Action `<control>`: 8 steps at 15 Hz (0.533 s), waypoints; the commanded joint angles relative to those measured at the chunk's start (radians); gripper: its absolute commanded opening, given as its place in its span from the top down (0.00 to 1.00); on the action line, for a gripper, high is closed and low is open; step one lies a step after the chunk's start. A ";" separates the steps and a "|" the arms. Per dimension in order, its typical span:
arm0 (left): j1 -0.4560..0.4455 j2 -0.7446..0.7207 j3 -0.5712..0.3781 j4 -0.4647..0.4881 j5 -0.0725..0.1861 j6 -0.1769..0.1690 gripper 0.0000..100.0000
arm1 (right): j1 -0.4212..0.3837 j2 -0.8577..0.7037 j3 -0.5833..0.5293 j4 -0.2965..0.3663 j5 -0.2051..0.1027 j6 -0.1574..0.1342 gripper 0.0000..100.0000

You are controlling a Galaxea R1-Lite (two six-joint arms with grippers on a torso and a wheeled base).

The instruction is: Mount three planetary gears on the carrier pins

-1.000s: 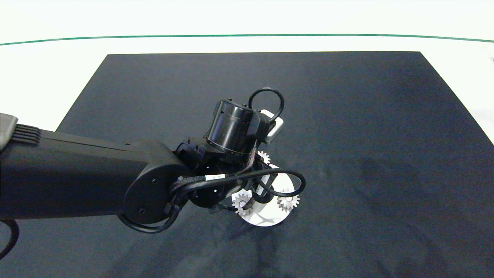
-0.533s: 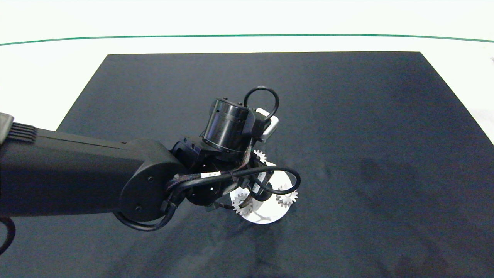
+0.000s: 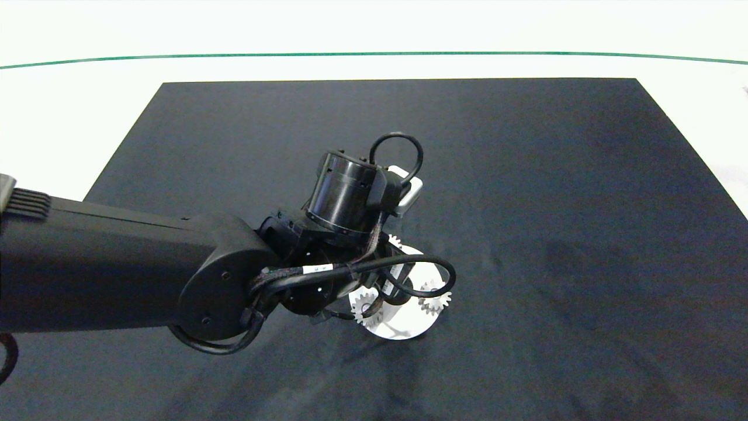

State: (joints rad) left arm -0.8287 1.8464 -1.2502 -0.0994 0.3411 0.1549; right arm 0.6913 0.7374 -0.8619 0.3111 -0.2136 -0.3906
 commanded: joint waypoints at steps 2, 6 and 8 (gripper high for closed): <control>0.008 -0.049 0.002 0.003 0.003 0.003 0.00 | 0.001 -0.001 0.000 0.000 -0.003 -0.002 0.00; 0.097 -0.273 0.112 0.009 0.003 0.009 0.00 | -0.029 -0.004 -0.003 0.000 -0.007 -0.005 0.00; 0.163 -0.395 0.186 0.007 0.003 0.012 0.00 | -0.076 -0.009 -0.005 0.000 -0.029 -0.011 0.00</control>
State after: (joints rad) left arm -0.7332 1.6134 -1.1453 -0.0909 0.3411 0.1640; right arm 0.6368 0.7332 -0.8653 0.3094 -0.2396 -0.3987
